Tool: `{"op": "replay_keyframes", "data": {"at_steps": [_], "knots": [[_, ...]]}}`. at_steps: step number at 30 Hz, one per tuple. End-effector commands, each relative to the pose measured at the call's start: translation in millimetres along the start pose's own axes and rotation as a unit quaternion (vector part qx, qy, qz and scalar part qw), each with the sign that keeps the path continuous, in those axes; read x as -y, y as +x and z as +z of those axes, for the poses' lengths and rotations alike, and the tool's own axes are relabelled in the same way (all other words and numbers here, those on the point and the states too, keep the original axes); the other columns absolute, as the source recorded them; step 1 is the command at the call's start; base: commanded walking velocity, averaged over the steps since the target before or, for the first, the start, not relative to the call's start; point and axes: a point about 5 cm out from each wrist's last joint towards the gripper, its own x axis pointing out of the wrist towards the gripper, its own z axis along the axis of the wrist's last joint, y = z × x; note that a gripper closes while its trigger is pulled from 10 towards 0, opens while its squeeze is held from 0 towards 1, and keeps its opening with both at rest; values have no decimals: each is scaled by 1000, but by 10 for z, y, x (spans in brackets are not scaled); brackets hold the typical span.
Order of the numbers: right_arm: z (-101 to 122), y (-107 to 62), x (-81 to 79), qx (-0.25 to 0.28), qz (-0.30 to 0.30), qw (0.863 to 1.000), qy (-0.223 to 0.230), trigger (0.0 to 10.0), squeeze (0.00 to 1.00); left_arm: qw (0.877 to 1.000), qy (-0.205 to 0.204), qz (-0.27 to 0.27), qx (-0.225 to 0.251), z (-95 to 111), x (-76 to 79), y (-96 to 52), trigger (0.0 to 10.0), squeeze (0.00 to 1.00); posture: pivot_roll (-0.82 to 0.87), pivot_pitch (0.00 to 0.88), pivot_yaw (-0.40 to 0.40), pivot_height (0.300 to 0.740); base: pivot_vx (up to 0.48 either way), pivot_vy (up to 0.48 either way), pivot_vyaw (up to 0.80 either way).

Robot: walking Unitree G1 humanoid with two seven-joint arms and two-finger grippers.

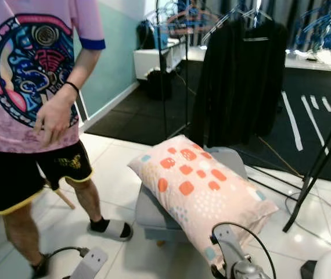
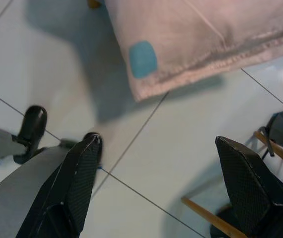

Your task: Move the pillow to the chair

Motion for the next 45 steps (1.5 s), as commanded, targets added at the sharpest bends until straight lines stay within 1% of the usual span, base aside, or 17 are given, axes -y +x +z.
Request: {"op": "replay_keyframes", "data": {"at_steps": [1, 7, 10, 13, 18, 24, 36, 45], "knots": [[-26, -4, 19, -6, -5, 1000, 6, 10000, 0, 1000, -1, 0, 4, 18, 7, 2, 10000, 0, -183, 12, -26, 740, 0, 0, 0], [-31, -5, 21, -7, -6, 1000, 5, 10000, 0, 1000, -7, 5, 6, 14, 8, 1, 10000, 0, -182, 10, -27, 740, 0, 0, 0], [-34, -6, 24, -8, -7, 1000, 3, 10000, 0, 1000, 1, -2, 7, 18, 16, 1, 10000, 0, -181, 13, -27, 740, 0, 0, 0], [-36, -6, 26, -8, -8, 1000, 3, 10000, 0, 1000, 6, -6, 6, 19, 20, 1, 10000, 0, -181, 13, -27, 740, 0, -480, 0], [-34, -6, 26, -7, -8, 1000, 3, 10000, 0, 1000, 3, -2, 6, 18, 16, 1, 10000, 0, -181, 17, -27, 740, 0, -480, 0], [-29, -6, 28, -7, -8, 1000, 2, 10000, 0, 1000, -9, 15, 12, 23, 2, 0, 10000, 0, -181, 16, -27, 740, 0, 0, 0], [-29, -2, 13, -7, -8, 1000, 3, 10000, 0, 1000, -3, 23, 16, 24, -16, -2, 10000, 0, -174, 0, -27, 740, 0, 0, 0], [-26, -3, 17, -8, -9, 1000, 2, 10000, 0, 999, -12, 32, 19, 29, -19, -3, 10000, 0, -166, 0, -35, 740, 0, 0, 0]]}}
